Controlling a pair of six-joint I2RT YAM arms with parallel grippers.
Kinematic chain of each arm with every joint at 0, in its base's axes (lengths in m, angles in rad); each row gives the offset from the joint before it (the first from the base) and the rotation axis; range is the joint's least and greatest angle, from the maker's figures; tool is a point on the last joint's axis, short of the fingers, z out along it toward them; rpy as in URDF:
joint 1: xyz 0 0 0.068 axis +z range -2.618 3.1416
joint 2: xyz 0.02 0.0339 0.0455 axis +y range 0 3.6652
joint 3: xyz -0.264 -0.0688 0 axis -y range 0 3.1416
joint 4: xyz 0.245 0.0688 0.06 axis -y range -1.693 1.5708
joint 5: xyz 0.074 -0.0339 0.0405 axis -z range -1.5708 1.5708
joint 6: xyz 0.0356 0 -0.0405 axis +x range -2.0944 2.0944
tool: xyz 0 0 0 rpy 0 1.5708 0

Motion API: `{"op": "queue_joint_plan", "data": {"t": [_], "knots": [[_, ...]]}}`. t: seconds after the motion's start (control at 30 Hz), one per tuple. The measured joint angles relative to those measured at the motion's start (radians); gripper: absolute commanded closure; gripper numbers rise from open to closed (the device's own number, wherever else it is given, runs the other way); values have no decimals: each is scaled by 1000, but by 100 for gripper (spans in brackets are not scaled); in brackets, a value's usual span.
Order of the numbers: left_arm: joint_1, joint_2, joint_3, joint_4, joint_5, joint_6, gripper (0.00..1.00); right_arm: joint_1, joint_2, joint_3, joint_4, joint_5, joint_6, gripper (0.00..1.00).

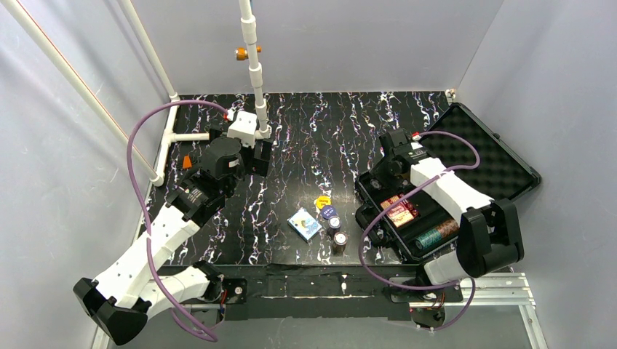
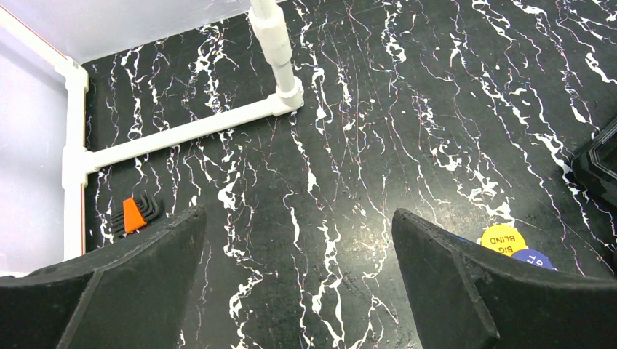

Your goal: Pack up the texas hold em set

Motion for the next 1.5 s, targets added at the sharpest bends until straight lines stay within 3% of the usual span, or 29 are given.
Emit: {"op": "queue_joint_plan", "data": {"t": [1.13,1.37,1.5], "knots": [[0,6,0,0,5,0,2,-126,109,-90,225,-131,90,99],[0,15,0,0,8,0,2,-130,109,-93,232,-136,93,88],[0,17,0,-1,8,0,2,-135,109,-96,237,-145,93,72]]}}
